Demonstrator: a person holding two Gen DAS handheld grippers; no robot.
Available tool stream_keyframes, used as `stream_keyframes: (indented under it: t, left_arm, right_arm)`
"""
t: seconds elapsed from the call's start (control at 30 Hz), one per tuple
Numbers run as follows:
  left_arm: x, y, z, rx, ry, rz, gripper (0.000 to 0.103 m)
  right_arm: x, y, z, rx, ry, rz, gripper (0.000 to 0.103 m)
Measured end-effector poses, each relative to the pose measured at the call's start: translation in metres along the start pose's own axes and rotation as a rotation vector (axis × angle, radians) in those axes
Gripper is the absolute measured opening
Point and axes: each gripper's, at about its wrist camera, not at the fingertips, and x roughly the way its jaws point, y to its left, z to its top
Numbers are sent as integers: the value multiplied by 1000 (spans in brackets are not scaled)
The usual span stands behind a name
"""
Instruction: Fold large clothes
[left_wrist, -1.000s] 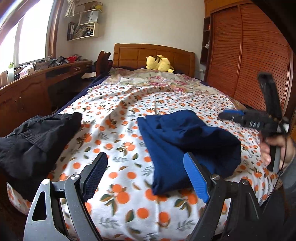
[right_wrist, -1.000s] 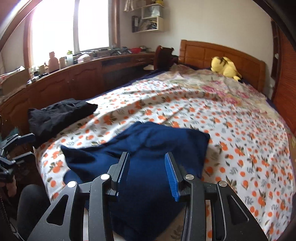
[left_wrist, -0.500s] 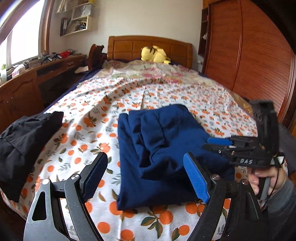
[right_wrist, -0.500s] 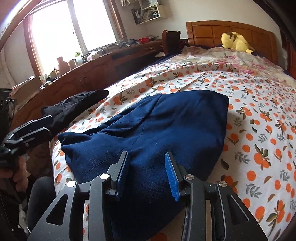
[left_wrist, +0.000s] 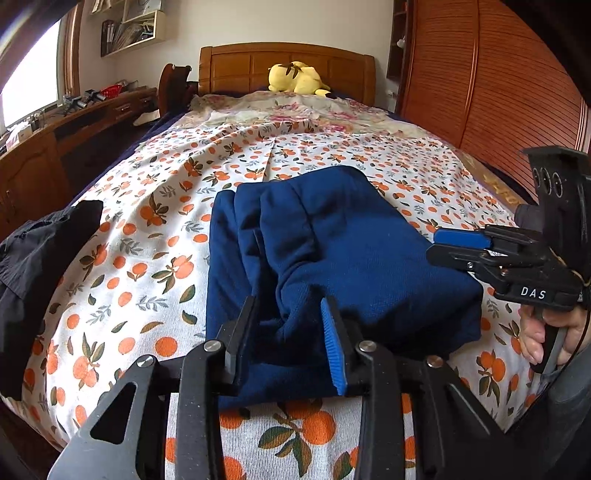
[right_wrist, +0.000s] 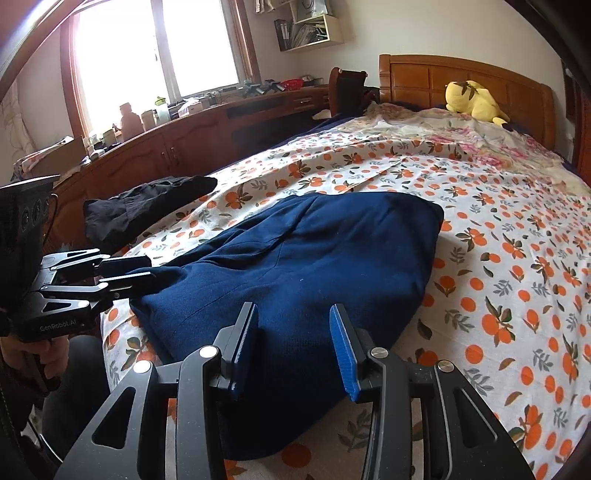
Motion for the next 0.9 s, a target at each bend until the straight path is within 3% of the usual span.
stream_keyframes:
  t: [0.53,0.57,0.7,0.9]
  left_arm:
    - [2,0,-18,14,67,-14,35]
    - [2,-2,-17,26,69,-8,34]
    - [-4,-7,-14,63,58,3,11]
    - [-33,6,4,57,-41,54,9]
  right_arm:
    - [-10,1,-6,-5,-10,-25,42]
    - [-10,1,-6,-5,-10,-24,42]
    - [-12,1,-8,-6,-14,-22,42]
    - [-16,4,-8,-14,-19,12,42]
